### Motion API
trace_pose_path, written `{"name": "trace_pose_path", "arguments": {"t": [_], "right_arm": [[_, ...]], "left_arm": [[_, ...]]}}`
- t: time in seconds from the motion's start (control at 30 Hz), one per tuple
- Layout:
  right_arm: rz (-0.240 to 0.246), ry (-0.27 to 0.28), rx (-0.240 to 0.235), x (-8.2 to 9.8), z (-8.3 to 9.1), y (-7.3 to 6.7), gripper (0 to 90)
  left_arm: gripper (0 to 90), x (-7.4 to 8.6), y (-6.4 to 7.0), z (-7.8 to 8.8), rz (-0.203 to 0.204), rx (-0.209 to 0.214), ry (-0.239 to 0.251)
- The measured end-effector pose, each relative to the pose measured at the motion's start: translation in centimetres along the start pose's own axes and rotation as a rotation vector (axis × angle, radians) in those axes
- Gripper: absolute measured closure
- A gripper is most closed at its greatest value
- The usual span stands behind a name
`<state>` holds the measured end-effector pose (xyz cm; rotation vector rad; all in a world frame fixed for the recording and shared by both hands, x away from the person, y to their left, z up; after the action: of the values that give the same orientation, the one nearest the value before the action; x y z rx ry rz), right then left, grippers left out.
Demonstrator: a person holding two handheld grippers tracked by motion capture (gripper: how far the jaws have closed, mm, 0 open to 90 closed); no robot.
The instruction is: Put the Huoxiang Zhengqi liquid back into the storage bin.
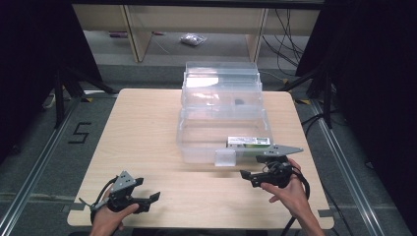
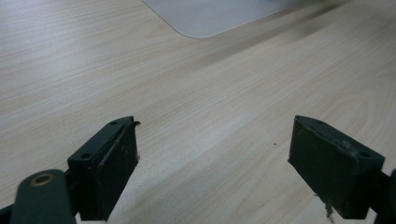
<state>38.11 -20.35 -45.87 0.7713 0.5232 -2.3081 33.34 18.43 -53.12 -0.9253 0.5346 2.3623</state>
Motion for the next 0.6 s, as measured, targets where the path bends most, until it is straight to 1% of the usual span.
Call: {"name": "trace_pose_path", "arguments": {"t": [0.03,0.07,0.1,0.13,0.17,0.2,0.23,0.27,0.3,0.33,0.37,0.4,0.43,0.47,0.5,0.53,0.6], "right_arm": [[0.023,0.006,0.003,0.0,-0.1,0.2,16.1],[-0.006,0.013,-0.011,0.1,-0.3,-0.1,16.1],[-0.001,0.000,-0.010,0.2,-0.2,0.0,16.1],[0.018,0.003,0.010,0.3,-0.2,0.2,16.1],[-0.008,-0.001,-0.003,0.4,-0.2,0.0,16.1],[0.006,0.003,-0.022,0.4,-0.4,0.1,16.1],[-0.013,-0.004,-0.029,0.6,-0.3,-0.1,16.1],[-0.014,-0.002,-0.011,0.7,-0.3,0.0,16.1],[0.007,0.006,-0.001,0.7,-0.3,0.2,16.1],[-0.020,0.009,-0.009,0.8,-0.4,0.0,16.1],[-0.018,0.014,-0.016,0.9,-0.4,0.0,16.1],[-0.022,0.003,-0.013,1.1,-0.3,0.0,16.1],[0.006,0.007,0.005,1.1,-0.3,0.3,16.1],[-0.021,0.008,-0.019,1.3,-0.4,0.1,16.1],[0.004,0.008,0.009,1.3,-0.3,0.4,16.1],[-0.021,0.003,-0.002,1.5,-0.4,0.2,16.1],[-0.029,0.011,-0.023,1.7,-0.6,0.1,16.1]], "left_arm": [[14.9,0.0,0.0,0.0,0.000,0.000,0.000],[14.9,0.0,0.0,0.0,0.002,0.000,0.000],[14.9,0.0,0.0,0.0,-0.001,0.000,-0.001],[14.9,0.0,0.0,0.0,-0.002,0.000,-0.001],[14.9,0.0,0.0,0.0,0.000,0.000,0.001],[14.9,0.0,0.0,0.0,0.000,0.000,0.001],[14.9,0.0,0.0,0.0,-0.001,0.000,0.000],[14.9,0.0,0.0,0.0,-0.001,0.000,0.000],[14.8,0.0,0.0,0.0,0.000,0.000,0.000],[14.9,0.0,0.0,0.0,0.000,0.001,0.000],[14.9,0.0,0.0,0.0,0.000,0.001,0.000],[14.9,0.0,0.0,0.0,0.000,0.001,0.000],[14.9,0.0,0.0,0.0,-0.002,0.001,0.000],[14.9,0.0,0.0,0.0,-0.004,0.000,-0.002],[14.9,0.0,0.0,0.0,-0.005,0.001,-0.002],[14.9,0.0,0.0,0.0,-0.005,-0.001,-0.002],[14.9,0.0,0.0,0.0,-0.005,0.002,-0.002]]}}
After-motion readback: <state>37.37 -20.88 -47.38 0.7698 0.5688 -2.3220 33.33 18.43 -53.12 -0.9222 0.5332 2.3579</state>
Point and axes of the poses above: each handheld gripper's, and its own axes: z roughly backward along the jaws, x roughly out of its underside, y roughly to its right, the point moved 5 cm from there along -z, roughly forward along the jaws, and after that the axes turned 10 degrees about -y, right-handed, at the moved point
